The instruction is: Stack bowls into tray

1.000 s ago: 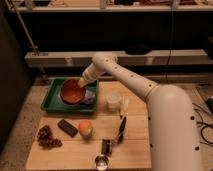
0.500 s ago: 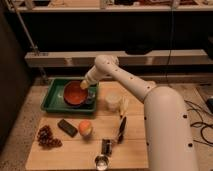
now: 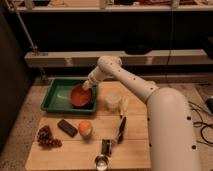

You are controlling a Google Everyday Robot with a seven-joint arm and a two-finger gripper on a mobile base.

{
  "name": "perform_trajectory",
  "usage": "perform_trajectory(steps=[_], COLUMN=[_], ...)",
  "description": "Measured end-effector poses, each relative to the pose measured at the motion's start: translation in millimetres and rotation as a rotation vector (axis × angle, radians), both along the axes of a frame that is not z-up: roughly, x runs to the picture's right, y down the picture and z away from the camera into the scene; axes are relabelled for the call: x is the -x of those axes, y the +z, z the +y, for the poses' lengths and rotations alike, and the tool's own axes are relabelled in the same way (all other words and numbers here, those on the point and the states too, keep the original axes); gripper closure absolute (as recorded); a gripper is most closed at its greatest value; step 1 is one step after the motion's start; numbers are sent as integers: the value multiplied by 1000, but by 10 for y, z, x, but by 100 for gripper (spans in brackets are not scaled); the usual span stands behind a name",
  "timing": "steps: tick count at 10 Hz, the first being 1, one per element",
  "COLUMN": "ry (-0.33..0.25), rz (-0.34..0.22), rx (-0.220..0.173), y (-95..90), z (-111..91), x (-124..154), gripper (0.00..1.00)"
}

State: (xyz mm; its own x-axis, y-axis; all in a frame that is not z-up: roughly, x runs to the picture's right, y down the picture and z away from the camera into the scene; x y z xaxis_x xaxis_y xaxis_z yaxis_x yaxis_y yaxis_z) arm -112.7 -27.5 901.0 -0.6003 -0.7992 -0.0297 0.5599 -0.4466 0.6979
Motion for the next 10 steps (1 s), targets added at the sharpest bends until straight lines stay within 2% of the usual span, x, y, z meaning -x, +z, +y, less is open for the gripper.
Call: perform_trajectory(steps=[7, 10], ry=[-1, -1], rz=[0, 1], rx=[0, 0], y=[0, -172], z=[4, -146], x=[-2, -11], gripper=[20, 20])
